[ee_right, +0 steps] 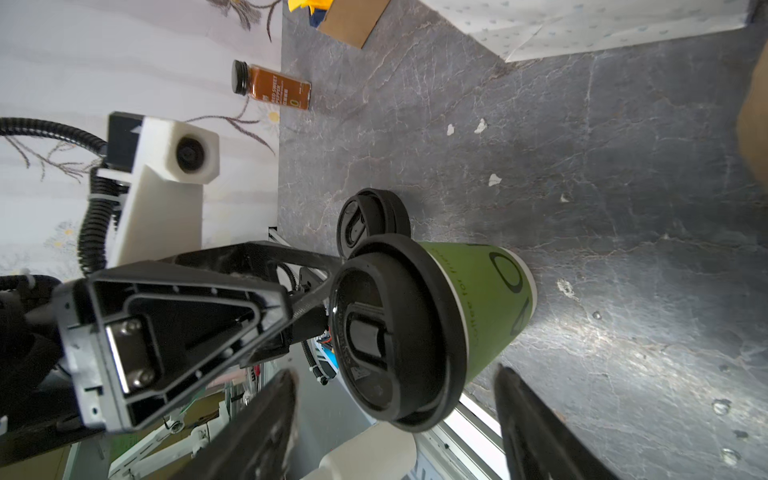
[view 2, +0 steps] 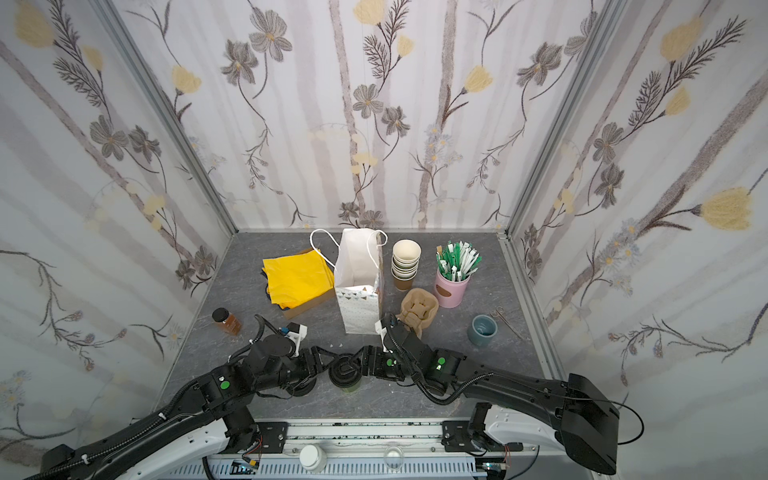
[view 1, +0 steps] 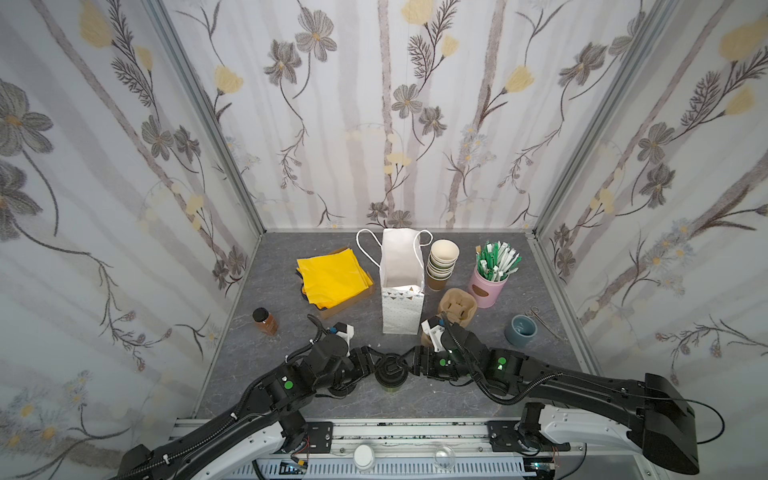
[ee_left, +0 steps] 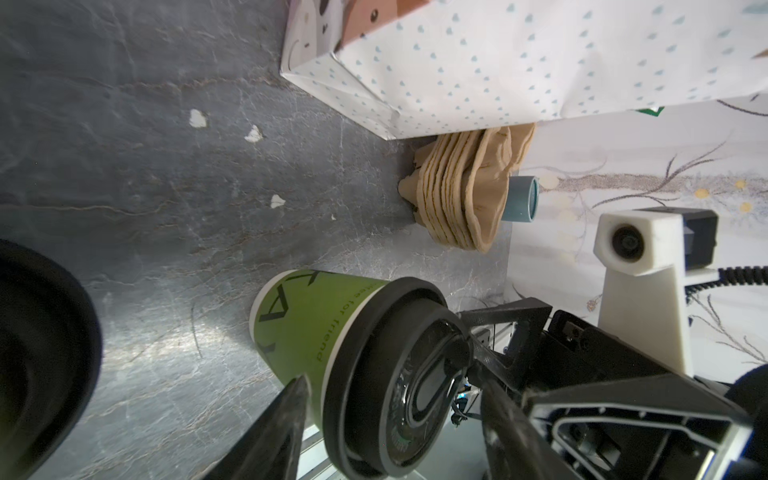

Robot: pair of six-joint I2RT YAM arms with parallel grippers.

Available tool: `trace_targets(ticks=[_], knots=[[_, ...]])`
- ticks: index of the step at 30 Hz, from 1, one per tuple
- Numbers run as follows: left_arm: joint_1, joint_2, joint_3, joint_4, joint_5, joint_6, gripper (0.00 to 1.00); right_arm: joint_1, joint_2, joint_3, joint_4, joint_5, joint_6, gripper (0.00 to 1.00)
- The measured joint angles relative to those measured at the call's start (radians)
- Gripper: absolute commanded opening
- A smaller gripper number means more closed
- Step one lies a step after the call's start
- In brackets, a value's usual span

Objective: Pack the takeout coffee

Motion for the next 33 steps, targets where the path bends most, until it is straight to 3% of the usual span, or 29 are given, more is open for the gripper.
trace_targets(ticks=[6,13,23,33], knots=[[0.000,-0.022,0.026,-0.124,-0.065,-0.005,0.50,0.001,0.048,0.002,0.002,-0.013,-0.006,0.75],[0.000,-0.045,0.032,-0.231,-0.034,-0.008,0.41,0.001,0.054,0.006,0.003,-0.013,-0.006,0.75],[0.000,-0.101,0.009,-0.254,0.114,-0.013,0.45,0.002,0.077,0.010,0.010,-0.018,-0.006,0.73],[0.000,-0.035,-0.023,-0.176,0.243,-0.012,0.48,0.007,0.098,0.010,0.019,-0.035,-0.007,0.74]])
